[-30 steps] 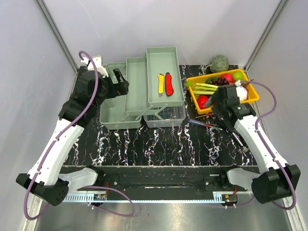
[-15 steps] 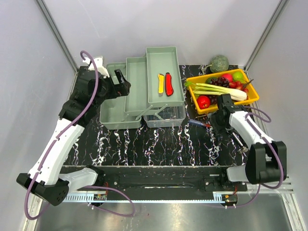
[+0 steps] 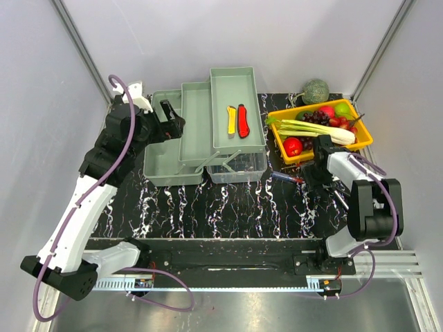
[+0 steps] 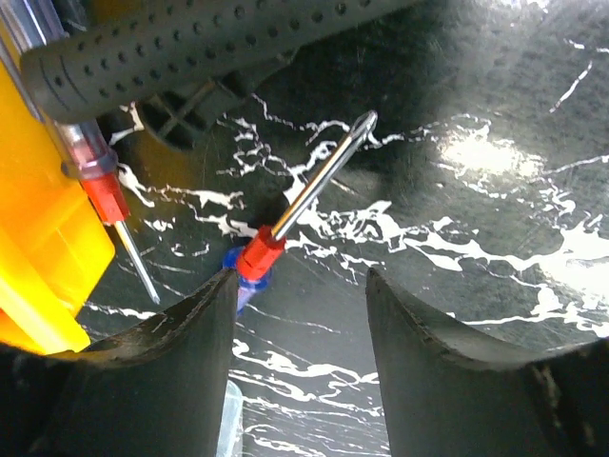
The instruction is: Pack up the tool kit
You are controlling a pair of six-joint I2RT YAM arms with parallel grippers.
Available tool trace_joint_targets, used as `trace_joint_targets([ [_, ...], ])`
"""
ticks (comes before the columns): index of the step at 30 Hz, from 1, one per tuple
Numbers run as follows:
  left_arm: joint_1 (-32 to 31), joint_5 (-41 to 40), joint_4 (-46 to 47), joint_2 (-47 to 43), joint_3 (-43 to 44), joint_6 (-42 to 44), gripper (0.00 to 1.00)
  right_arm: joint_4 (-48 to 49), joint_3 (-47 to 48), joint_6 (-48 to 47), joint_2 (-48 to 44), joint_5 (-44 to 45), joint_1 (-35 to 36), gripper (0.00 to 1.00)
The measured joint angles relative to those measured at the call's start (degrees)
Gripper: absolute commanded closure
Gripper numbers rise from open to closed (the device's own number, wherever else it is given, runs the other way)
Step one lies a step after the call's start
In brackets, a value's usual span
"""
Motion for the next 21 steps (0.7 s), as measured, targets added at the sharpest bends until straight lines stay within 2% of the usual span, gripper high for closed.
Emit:
trace_joint_targets([
  [7,0.1,0.0,-0.4,0.0,0.0,0.0,0.01,1.3,1.7,0.6,5.4,0.3,-1.2,0.44],
  [9,0.2,0.0,-0.9,0.0,0.0,0.0,0.01,1.6,2.6,0.7,7.1,0.3,-1.3,0.67],
  [11,0.2,0.5,-1.6,0.0,0.0,0.1,0.01,1.6,3.9,0.2,9.1,0.3,-1.3,0.76],
  [14,0.2,2.2,-1.6,-0.1,0.0,0.8,0.01,0.7,6.1,-0.8,10.7,0.4,-1.3,0.81],
  [18,0.2,5.5,-0.2,-1.8,-2.5,2.3,0.01,0.0,6.3,-1.8,10.8,1.7,-1.4,1.0],
  [21,0.2,8.9,2.3,-5.5,-9.0,3.3,0.01,1.8,3.3,-3.3,8.0,3.2,-1.4,1.0],
])
